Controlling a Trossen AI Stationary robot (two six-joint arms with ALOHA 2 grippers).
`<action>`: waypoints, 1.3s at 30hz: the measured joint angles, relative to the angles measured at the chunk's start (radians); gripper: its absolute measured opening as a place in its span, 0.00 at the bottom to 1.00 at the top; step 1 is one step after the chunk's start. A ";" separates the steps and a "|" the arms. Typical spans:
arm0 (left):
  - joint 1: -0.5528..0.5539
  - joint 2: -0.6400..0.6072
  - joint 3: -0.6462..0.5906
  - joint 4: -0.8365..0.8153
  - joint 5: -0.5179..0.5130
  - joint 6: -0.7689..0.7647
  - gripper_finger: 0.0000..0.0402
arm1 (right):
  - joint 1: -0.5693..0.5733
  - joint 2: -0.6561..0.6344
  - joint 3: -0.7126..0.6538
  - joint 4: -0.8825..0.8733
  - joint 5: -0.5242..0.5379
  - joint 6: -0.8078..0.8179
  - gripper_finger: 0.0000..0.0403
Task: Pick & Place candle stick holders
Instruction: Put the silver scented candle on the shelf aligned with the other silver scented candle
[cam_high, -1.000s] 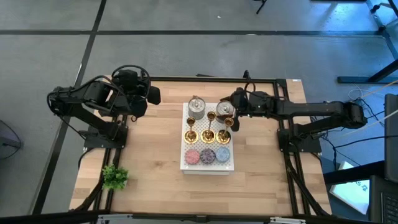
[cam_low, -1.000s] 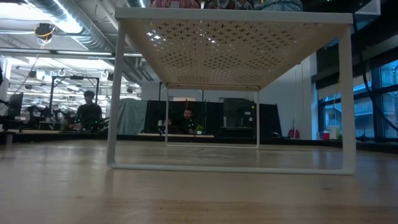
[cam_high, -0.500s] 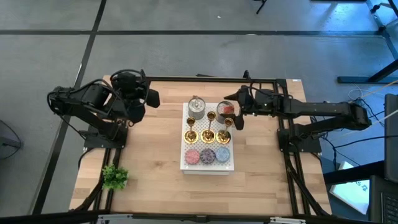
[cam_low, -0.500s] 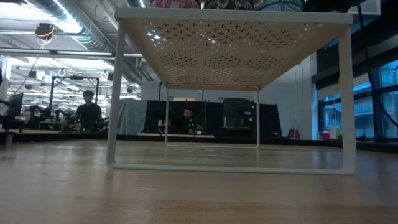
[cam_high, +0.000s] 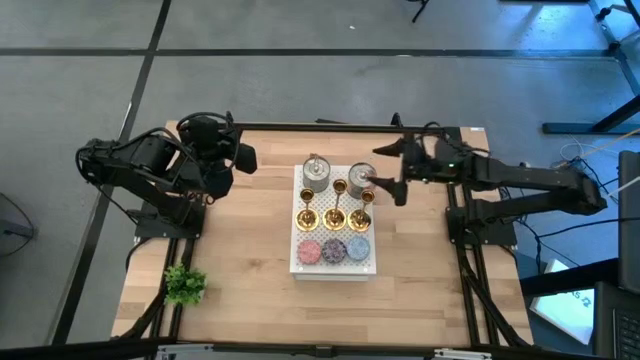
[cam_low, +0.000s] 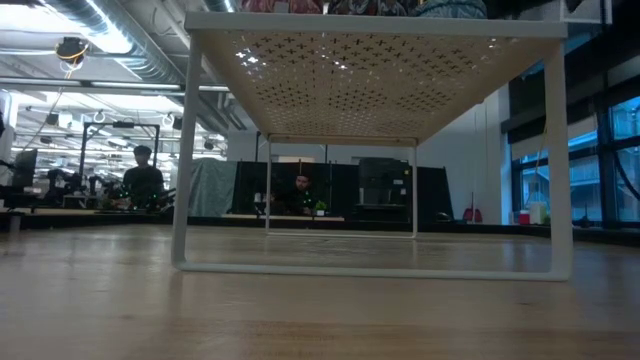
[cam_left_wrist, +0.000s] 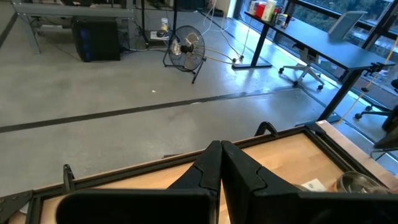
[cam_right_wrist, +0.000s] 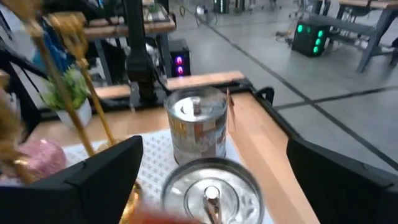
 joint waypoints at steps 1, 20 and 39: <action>0.000 0.000 0.000 0.000 0.000 0.000 0.01 | 0.000 -0.022 0.000 -0.003 -0.002 0.008 0.99; 0.017 -0.004 0.000 -0.007 -0.012 0.024 0.01 | 0.001 -0.274 0.000 -0.257 -0.124 0.314 0.99; 0.017 -0.019 0.000 -0.016 -0.008 0.029 0.01 | 0.002 -0.121 0.000 -0.524 -0.196 0.293 0.38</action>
